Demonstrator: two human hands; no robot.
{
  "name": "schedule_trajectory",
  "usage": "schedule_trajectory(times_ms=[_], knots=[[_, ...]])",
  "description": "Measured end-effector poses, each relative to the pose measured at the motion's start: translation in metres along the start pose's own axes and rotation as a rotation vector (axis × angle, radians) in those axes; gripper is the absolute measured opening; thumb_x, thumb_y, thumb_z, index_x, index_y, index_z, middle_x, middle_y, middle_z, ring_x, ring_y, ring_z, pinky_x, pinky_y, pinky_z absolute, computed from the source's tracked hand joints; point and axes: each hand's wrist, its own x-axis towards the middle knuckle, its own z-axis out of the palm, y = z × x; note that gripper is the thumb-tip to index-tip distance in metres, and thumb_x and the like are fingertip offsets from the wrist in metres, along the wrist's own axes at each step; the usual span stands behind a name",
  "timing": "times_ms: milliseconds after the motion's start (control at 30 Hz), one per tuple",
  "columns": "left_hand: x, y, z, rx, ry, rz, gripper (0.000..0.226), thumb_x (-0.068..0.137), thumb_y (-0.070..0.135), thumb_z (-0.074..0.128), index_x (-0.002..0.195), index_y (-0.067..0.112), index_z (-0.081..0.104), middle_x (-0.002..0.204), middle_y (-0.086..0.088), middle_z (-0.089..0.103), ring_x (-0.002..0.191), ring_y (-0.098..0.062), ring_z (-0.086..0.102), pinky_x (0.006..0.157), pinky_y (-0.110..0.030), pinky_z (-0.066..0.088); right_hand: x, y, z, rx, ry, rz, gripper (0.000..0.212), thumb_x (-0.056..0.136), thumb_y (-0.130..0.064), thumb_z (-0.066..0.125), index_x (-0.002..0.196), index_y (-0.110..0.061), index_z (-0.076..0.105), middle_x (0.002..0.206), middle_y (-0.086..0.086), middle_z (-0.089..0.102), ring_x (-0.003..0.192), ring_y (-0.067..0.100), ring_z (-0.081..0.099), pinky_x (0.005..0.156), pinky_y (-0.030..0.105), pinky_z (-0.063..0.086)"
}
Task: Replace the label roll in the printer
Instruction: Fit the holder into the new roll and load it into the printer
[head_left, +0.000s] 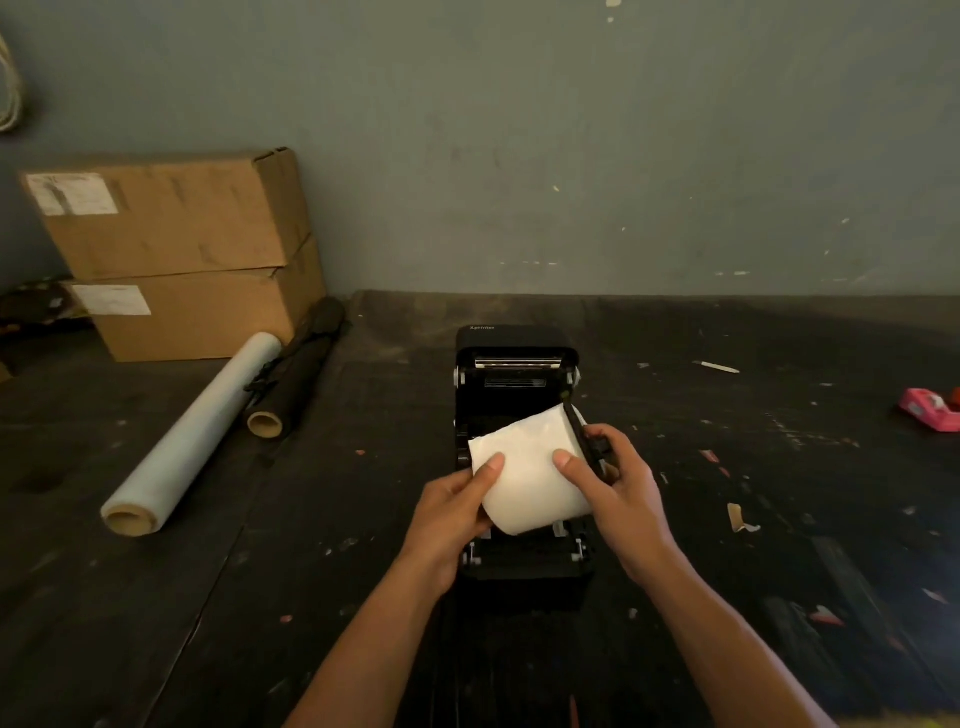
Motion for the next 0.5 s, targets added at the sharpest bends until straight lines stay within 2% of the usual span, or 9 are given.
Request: schedule_trajectory(times_ms=[100, 167, 300, 400, 500], knots=[[0.002, -0.004, -0.003, -0.035, 0.014, 0.007, 0.029, 0.082, 0.040, 0.069, 0.104, 0.021, 0.072, 0.097, 0.003, 0.076, 0.090, -0.012, 0.072, 0.067, -0.025, 0.057, 0.001, 0.000, 0.005, -0.089, 0.019, 0.000, 0.043, 0.076, -0.052, 0.064, 0.113, -0.045, 0.043, 0.105, -0.026, 0.044, 0.090, 0.001, 0.053, 0.055, 0.012, 0.046], [0.003, -0.003, -0.005, -0.052, 0.018, 0.005, 0.029, 0.081, 0.039, 0.071, 0.103, 0.020, 0.073, 0.097, 0.002, 0.076, 0.090, -0.013, 0.072, 0.067, -0.026, 0.058, 0.004, 0.001, 0.005, -0.078, 0.010, 0.032, 0.042, 0.078, -0.050, 0.063, 0.114, -0.042, 0.042, 0.105, -0.023, 0.043, 0.090, 0.005, 0.054, 0.059, 0.016, 0.048], [0.006, -0.003, -0.002, -0.065, 0.016, 0.002, 0.025, 0.081, 0.037, 0.072, 0.101, 0.022, 0.073, 0.096, 0.003, 0.077, 0.089, -0.012, 0.072, 0.065, -0.025, 0.058, 0.010, 0.005, 0.001, 0.009, 0.010, 0.121, 0.039, 0.077, -0.045, 0.066, 0.110, -0.039, 0.044, 0.109, -0.010, 0.050, 0.093, 0.017, 0.059, 0.069, 0.037, 0.057], [0.006, -0.004, 0.004, -0.027, 0.035, 0.038, 0.026, 0.076, 0.045, 0.072, 0.096, 0.028, 0.074, 0.092, 0.007, 0.077, 0.085, -0.009, 0.072, 0.064, -0.025, 0.057, 0.010, 0.011, -0.002, 0.088, 0.018, 0.184, 0.045, 0.074, -0.046, 0.067, 0.112, -0.036, 0.045, 0.113, -0.002, 0.051, 0.095, 0.018, 0.060, 0.065, 0.032, 0.054], [0.010, -0.005, 0.011, -0.001, 0.053, 0.080, 0.038, 0.071, 0.058, 0.067, 0.097, 0.032, 0.075, 0.095, 0.009, 0.076, 0.088, -0.008, 0.071, 0.069, -0.026, 0.056, 0.009, 0.019, -0.002, 0.206, 0.070, 0.229, 0.048, 0.069, -0.048, 0.069, 0.110, -0.035, 0.048, 0.114, 0.002, 0.052, 0.096, 0.020, 0.060, 0.067, 0.035, 0.056]])
